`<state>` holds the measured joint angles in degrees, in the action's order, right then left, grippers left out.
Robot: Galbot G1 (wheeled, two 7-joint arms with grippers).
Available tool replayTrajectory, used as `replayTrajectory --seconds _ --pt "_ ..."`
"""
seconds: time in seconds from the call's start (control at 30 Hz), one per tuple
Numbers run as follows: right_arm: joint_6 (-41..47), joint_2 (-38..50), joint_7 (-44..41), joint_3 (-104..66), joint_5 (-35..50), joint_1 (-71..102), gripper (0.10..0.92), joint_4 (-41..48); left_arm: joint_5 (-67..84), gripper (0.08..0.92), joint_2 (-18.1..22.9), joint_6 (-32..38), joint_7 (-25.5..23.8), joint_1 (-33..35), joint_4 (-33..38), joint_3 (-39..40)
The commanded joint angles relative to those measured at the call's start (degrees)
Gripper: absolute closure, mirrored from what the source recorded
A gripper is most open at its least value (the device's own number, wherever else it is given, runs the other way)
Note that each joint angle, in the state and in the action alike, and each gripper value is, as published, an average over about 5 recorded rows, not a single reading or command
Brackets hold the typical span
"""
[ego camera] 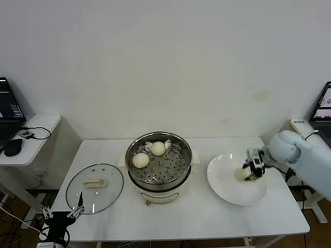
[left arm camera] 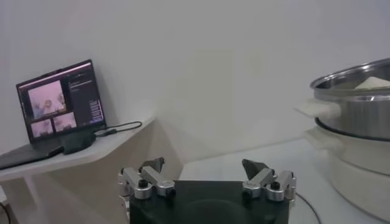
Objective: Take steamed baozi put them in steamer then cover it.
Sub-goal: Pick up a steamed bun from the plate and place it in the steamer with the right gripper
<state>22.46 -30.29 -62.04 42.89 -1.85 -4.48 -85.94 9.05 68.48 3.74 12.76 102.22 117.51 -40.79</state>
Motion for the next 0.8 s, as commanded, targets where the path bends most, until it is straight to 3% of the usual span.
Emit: replayTrajectory --seconds 0.03,0.37,0.8 --pt "0.79 -8.41 0.34 11.15 9.46 -24.73 0.508 0.24 0.17 0.177 -0.17 0.05 0.02 -0.03 0.03 -0.03" --pt "1.72 -24.57 4.07 16.87 15.33 -29.95 0.508 1.55 0.76 0.177 0.01 0.05 0.08 -0.66 -0.58 -0.36" --pt "-11.13 -37.83 2.92 24.85 13.32 -24.5 0.507 5.2 0.73 0.177 0.88 -0.03 0.09 -1.08 -0.03 -0.5"
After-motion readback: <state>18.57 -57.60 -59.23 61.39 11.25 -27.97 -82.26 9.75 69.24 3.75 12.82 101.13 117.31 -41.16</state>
